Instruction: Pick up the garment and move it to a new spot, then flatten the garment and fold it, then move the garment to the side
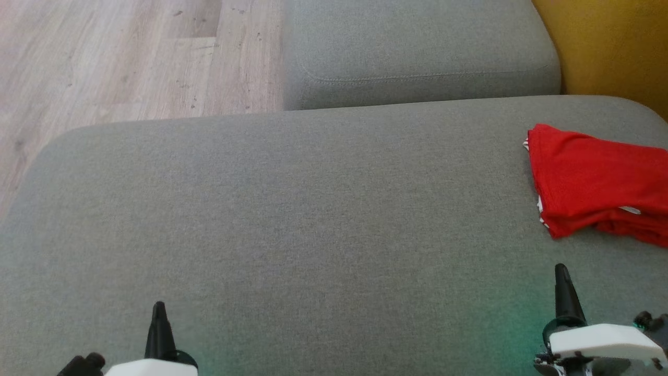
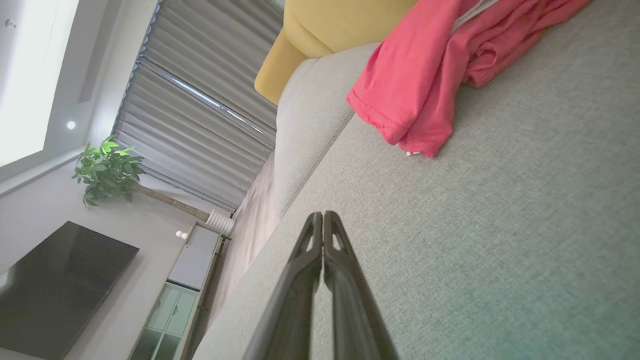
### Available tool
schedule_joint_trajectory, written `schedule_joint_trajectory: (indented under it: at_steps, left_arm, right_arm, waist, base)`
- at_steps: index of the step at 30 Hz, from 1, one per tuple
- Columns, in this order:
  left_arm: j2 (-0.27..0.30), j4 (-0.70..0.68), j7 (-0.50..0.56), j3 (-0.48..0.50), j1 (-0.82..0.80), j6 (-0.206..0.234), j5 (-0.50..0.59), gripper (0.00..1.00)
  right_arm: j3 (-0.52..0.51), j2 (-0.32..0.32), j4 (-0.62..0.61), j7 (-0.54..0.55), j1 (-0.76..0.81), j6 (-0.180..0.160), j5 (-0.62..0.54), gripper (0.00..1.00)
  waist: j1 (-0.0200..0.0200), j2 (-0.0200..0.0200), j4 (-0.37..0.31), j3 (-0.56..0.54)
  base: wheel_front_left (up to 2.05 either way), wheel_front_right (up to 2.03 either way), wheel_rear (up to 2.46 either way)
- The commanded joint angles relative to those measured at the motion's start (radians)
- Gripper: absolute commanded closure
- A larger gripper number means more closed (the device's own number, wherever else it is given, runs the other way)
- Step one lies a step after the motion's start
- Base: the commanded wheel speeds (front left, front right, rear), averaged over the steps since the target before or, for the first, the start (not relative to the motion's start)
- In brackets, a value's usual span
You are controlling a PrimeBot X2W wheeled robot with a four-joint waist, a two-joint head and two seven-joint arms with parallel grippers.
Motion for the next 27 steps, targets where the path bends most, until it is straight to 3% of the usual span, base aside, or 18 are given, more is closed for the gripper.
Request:
schedule_joint_trajectory:
  at_steps: [1,27]
  left_arm:
    - [0.013,-0.024,0.005,0.034,-0.059,-0.012,-0.031,1.00]
    - [0.013,0.004,0.084,0.108,-0.142,-0.068,-0.343,1.00]
  right_arm:
    - [0.004,-0.019,-0.030,0.007,-0.055,0.004,0.031,1.00]
    - [-0.039,-0.020,-0.026,0.085,-0.124,0.006,0.331,1.00]
  waist:
    - [-0.0001,0.0000,-0.001,0.001]
    - [-0.0001,0.0000,-0.018,0.027]
  base:
    - [0.00,0.00,0.00]
    - [0.00,0.00,0.00]
